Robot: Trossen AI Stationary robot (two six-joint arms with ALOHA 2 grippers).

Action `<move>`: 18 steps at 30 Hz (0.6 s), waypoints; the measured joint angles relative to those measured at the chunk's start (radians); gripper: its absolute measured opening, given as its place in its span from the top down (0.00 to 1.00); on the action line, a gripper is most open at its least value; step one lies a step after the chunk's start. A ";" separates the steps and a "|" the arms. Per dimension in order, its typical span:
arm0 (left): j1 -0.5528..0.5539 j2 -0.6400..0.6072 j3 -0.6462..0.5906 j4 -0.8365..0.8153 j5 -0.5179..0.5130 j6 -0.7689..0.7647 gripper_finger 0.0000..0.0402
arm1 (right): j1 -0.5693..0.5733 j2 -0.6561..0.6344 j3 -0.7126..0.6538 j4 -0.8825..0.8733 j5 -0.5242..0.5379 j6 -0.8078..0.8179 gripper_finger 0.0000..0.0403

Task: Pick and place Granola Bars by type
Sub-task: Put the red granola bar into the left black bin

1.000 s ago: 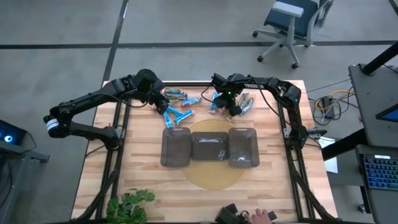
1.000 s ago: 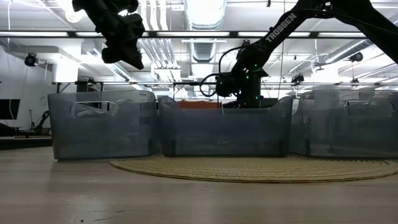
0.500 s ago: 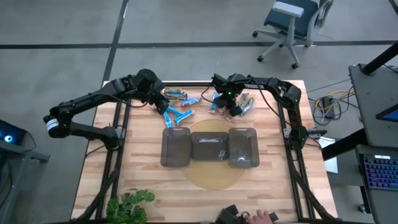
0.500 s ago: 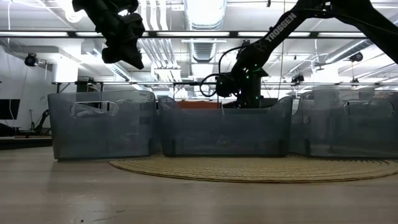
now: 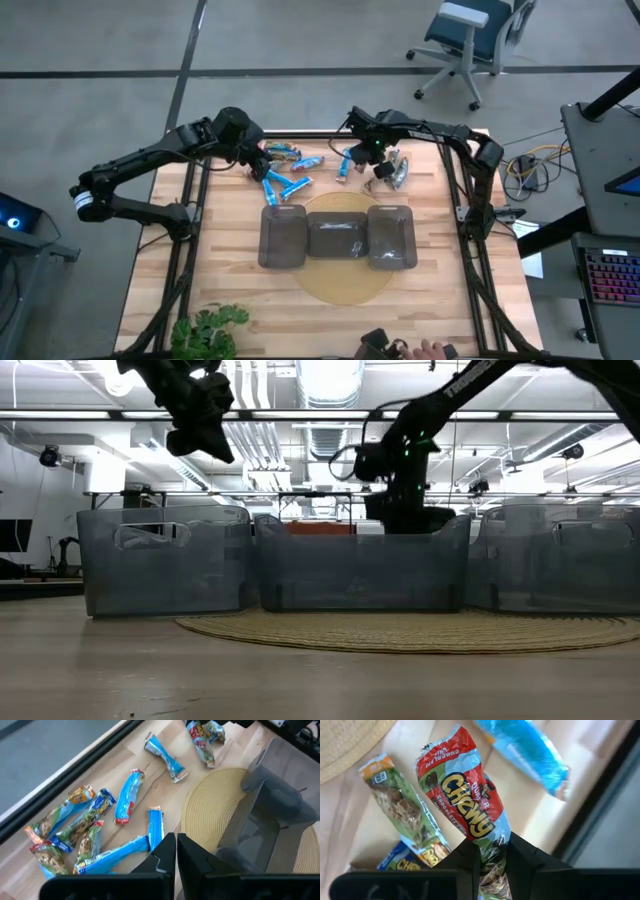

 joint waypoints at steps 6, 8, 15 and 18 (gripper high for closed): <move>0.000 0.000 0.031 0.000 0.000 0.018 1.00 | 0.024 -0.113 0.012 0.003 -0.002 0.078 0.86; 0.000 0.000 0.034 0.001 0.000 0.018 1.00 | 0.034 -0.150 0.016 0.005 -0.002 0.111 0.86; -0.001 0.000 0.037 -0.001 0.001 0.013 1.00 | 0.078 -0.281 0.018 0.008 -0.003 0.216 0.86; -0.001 0.000 0.037 -0.001 0.000 0.012 1.00 | 0.098 -0.337 0.018 0.008 -0.004 0.271 0.86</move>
